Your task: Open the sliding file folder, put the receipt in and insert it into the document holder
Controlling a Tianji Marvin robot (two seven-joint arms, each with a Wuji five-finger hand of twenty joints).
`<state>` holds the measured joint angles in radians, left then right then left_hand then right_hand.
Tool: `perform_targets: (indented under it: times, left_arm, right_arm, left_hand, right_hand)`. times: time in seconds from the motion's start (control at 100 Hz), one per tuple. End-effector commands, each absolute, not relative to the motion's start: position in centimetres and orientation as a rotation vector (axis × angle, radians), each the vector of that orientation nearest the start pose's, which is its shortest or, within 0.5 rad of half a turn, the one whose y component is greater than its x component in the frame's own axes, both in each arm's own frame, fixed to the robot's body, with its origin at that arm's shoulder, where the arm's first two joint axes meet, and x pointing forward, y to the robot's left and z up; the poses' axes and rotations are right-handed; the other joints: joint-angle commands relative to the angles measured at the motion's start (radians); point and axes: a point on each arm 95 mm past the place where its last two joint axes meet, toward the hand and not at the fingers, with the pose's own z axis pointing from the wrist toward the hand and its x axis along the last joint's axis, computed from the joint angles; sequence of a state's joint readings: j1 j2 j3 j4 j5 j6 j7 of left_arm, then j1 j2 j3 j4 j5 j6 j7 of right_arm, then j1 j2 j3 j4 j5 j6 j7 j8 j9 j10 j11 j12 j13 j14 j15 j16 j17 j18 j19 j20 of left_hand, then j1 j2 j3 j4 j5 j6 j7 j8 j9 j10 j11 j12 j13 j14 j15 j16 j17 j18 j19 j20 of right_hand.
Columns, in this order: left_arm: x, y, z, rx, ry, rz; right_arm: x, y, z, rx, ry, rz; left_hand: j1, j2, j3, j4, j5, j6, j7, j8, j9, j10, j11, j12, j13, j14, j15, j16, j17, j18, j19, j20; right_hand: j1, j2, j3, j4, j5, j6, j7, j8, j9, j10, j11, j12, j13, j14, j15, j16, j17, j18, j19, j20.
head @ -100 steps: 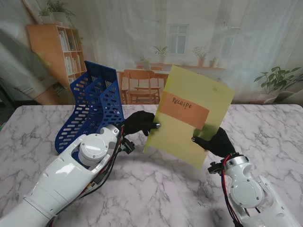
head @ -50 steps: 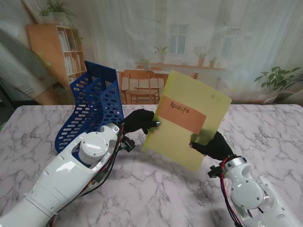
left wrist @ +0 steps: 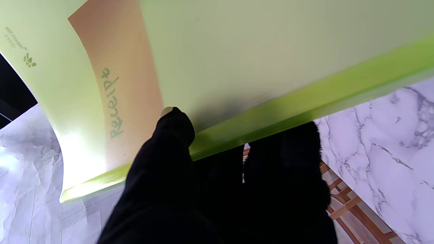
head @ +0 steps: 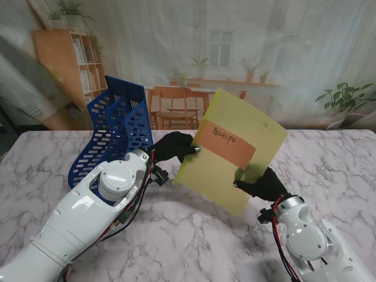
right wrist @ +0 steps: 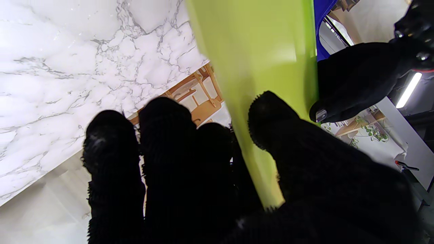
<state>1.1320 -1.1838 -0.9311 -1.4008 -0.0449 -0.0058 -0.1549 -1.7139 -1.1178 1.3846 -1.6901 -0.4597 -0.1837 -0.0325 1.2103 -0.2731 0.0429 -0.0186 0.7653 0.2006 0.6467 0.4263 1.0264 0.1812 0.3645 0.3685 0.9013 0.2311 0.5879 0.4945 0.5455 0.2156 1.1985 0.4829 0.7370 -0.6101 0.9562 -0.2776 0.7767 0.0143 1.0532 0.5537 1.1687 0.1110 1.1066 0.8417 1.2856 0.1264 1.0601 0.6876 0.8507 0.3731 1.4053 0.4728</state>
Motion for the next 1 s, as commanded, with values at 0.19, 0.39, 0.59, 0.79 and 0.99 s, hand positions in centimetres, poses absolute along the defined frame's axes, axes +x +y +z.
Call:
perform_targets:
  times: [0.19, 0.39, 0.59, 0.79, 0.99]
  left_arm:
    - [48.2, -10.9, -25.7, -2.007, 1.312, -2.221]
    - [47.8, -11.1, -26.6, -2.063, 1.367, -2.209]
    - [47.5, -11.4, -27.0, -2.124, 1.431, -2.204]
    - [47.2, -12.3, -26.9, -2.166, 1.439, -2.201]
    - [47.0, -12.5, -27.0, -2.143, 1.393, -2.22]
  right_arm:
    - [37.1, -2.8, -31.9, -2.082, -1.423, -2.425]
    - [37.3, -2.6, -31.6, -2.057, -1.309, -2.482]
    - [37.5, -2.3, -31.5, -2.032, -1.257, -2.502]
    - [37.5, -2.1, -31.3, -2.017, -1.213, -2.509]
    - [37.7, -2.5, -31.4, -2.038, -1.162, -2.556]
  left_hand:
    - [0.029, 0.028, 0.004, 0.021, -0.006, -0.065, -0.062, -0.035, 0.006, -0.012, 0.02, -0.02, 0.003, 0.013, 0.024, 0.003, -0.01, -0.027, 0.031, 0.006]
    - [-0.185, -0.046, 0.027, 0.015, -0.074, -0.023, -0.27, -0.064, -0.098, -0.004, -0.013, -0.064, -0.061, 0.008, -0.036, -0.016, -0.057, -0.035, -0.014, 0.006]
    - [-0.296, -0.133, 0.034, 0.005, -0.144, 0.006, -0.357, -0.096, -0.228, -0.001, -0.09, -0.122, -0.136, -0.015, -0.127, -0.081, -0.109, -0.029, -0.079, -0.003]
    - [-0.014, 0.008, 0.044, 0.016, -0.025, -0.064, -0.216, -0.018, -0.09, -0.049, -0.062, -0.108, -0.06, -0.039, -0.077, -0.113, -0.043, -0.041, -0.042, -0.002]
    - [0.081, 0.038, 0.046, 0.021, 0.071, -0.091, -0.045, -0.019, 0.027, -0.014, -0.038, -0.043, 0.031, 0.007, 0.013, -0.095, 0.058, -0.041, 0.025, -0.006]
  right_hand:
    - [0.076, 0.034, 0.104, 0.033, 0.058, -0.109, 0.075, 0.042, 0.022, 0.035, 0.041, 0.014, 0.024, -0.027, 0.057, 0.016, 0.021, 0.018, 0.034, 0.02]
    - [0.08, 0.046, 0.084, 0.036, 0.049, -0.123, 0.071, 0.047, 0.011, 0.02, 0.032, 0.011, 0.022, -0.03, 0.004, -0.01, 0.006, 0.006, 0.013, 0.015]
    - [0.079, 0.05, 0.079, 0.037, 0.047, -0.127, 0.072, 0.046, 0.009, 0.017, 0.031, 0.009, 0.023, -0.033, -0.004, -0.013, 0.005, 0.003, 0.009, 0.014]
    - [0.079, 0.052, 0.075, 0.037, 0.044, -0.128, 0.072, 0.045, 0.008, 0.017, 0.032, 0.008, 0.023, -0.032, -0.008, -0.014, 0.003, 0.0, 0.007, 0.013]
    - [0.086, 0.083, 0.031, 0.043, 0.013, -0.138, 0.063, 0.026, -0.034, 0.008, 0.019, -0.004, -0.003, -0.004, -0.097, -0.044, -0.064, 0.011, -0.038, 0.006]
